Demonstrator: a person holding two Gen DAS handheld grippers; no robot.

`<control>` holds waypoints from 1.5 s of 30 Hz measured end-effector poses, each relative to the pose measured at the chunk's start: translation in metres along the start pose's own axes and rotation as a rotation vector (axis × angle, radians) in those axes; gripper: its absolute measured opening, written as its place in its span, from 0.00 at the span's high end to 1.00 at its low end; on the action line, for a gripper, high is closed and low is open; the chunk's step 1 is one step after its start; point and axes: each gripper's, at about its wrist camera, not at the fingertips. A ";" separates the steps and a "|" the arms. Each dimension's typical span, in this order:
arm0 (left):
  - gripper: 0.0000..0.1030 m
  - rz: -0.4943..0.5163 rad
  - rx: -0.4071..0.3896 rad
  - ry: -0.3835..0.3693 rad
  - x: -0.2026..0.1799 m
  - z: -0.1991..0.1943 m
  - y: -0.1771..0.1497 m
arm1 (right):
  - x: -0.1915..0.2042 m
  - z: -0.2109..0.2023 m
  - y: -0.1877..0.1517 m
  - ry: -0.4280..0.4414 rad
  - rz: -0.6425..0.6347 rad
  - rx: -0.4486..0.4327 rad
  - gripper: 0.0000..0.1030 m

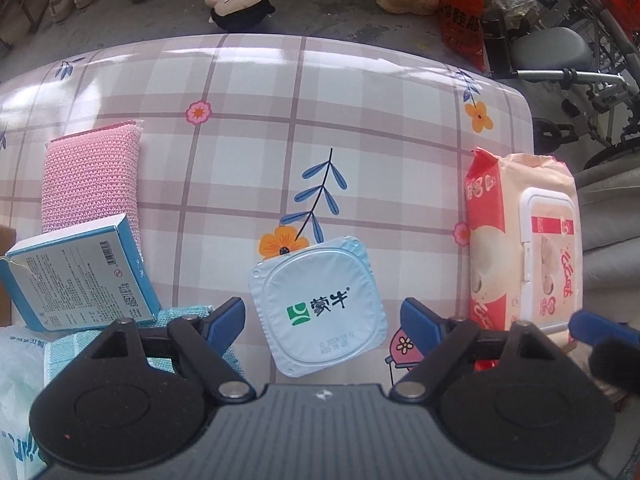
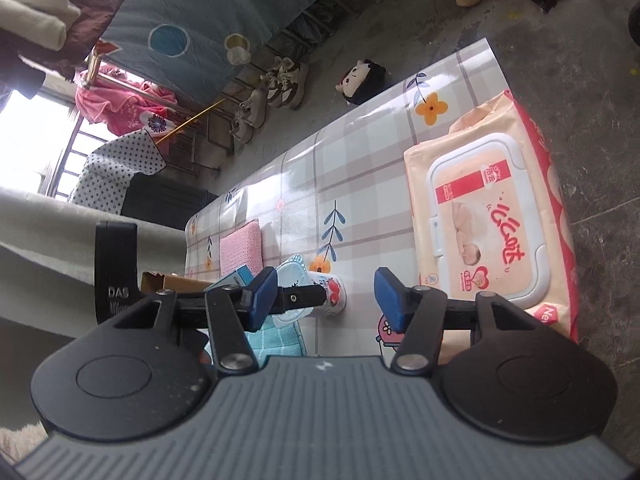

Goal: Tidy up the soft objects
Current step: 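Grasp the white yogurt cup with the left gripper while the right grasps the gold tissue pack, then lift and carry the yogurt cup with the left tool while the right carries the tissue pack to the box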

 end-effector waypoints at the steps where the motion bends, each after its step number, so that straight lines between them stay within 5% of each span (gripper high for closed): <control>1: 0.21 -0.013 0.010 -0.001 0.002 0.002 0.003 | 0.003 -0.001 -0.003 -0.018 -0.042 0.012 0.37; 3: 0.25 -0.030 0.024 -0.007 0.003 0.005 0.006 | 0.012 0.005 -0.010 -0.057 -0.129 0.070 0.25; 10: 0.33 -0.020 0.049 0.000 -0.002 0.006 0.011 | 0.058 0.074 -0.043 -0.220 -0.537 0.311 0.23; 17: 0.34 -0.017 0.056 -0.004 -0.002 0.007 0.012 | 0.077 0.141 -0.058 -0.245 -0.781 0.466 0.25; 19: 0.34 -0.015 0.053 -0.002 -0.002 0.007 0.011 | 0.078 0.153 -0.060 -0.249 -0.810 0.506 0.28; 21: 0.34 -0.012 0.050 -0.001 -0.002 0.007 0.011 | 0.079 0.161 -0.064 -0.269 -0.845 0.535 0.48; 26: 0.34 -0.013 0.048 -0.003 -0.002 0.007 0.010 | 0.070 0.152 -0.067 -0.279 -0.768 0.533 0.54; 34: 0.34 -0.012 0.048 -0.001 -0.001 0.006 0.010 | 0.019 0.106 -0.078 -0.335 -0.416 0.450 0.52; 39: 0.34 -0.034 0.070 -0.009 0.000 0.010 0.013 | 0.020 0.106 -0.091 -0.331 -0.383 0.456 0.28; 45: 0.34 -0.036 0.068 0.024 -0.006 0.014 0.015 | 0.038 0.123 -0.091 -0.368 -0.439 0.423 0.24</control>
Point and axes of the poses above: each gripper's, at about its wrist camera, not at the fingertips, and z roughly the way its jaws point, x to its left, y to its top, and after that the axes turned 14 degrees about x, right-handed
